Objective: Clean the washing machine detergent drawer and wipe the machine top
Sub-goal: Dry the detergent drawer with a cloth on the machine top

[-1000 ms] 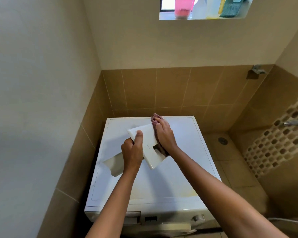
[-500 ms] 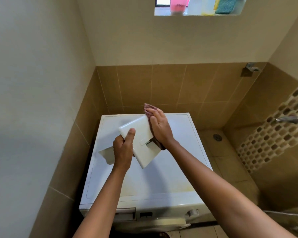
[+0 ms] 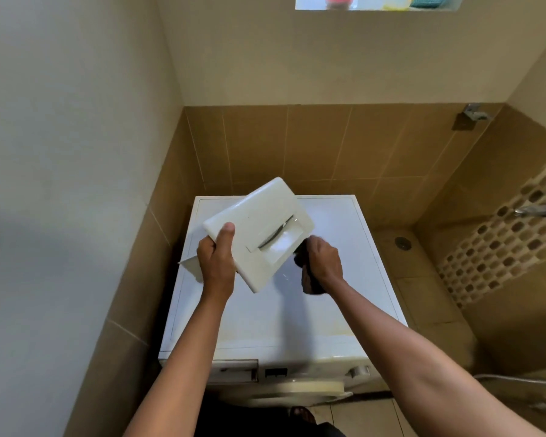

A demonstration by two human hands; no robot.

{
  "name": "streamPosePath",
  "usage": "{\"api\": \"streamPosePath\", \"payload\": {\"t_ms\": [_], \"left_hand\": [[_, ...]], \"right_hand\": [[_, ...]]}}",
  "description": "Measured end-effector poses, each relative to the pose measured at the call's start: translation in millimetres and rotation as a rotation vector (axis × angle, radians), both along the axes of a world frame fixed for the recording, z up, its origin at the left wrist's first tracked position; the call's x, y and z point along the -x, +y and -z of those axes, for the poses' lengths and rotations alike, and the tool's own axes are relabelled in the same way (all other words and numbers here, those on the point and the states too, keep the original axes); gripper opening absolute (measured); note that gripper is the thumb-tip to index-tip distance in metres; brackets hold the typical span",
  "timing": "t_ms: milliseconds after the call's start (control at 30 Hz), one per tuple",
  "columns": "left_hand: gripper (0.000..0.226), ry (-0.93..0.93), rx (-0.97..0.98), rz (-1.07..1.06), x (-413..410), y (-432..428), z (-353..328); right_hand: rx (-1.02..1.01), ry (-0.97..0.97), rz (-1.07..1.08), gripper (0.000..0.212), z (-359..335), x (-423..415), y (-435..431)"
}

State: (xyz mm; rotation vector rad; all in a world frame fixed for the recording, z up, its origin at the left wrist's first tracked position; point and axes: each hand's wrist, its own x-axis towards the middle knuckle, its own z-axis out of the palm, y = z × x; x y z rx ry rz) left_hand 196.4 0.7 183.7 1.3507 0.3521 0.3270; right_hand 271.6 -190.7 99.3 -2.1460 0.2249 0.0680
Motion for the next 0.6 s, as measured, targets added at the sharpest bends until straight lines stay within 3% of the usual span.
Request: {"api": "streamPosePath", "payload": {"t_ms": [67,133,233,300,367,500,600], "left_hand": [[0.024,0.019,0.077,0.007,2,11,-3],[0.021,0.07,0.148,0.004,6,21,0],[0.061,0.101,0.174,0.031,16,33,7],[0.071,0.111,0.167,0.06,23,38,12],[0.067,0.119,0.179,0.053,30,42,16],[0.063,0.134,0.212,0.058,41,51,23],[0.06,0.104,0.197,0.118,47,55,25]], "right_hand": [[0.019,0.053,-0.03,0.037,16,14,2],[-0.1,0.089,0.011,0.033,25,26,5],[-0.139,0.144,-0.035,0.028,32,37,4],[-0.057,0.184,-0.145,0.031,38,44,3],[0.017,0.199,-0.187,0.035,50,50,2],[0.147,0.261,-0.191,0.044,77,62,3],[0.378,0.271,-0.158,0.046,88,67,-2]]}}
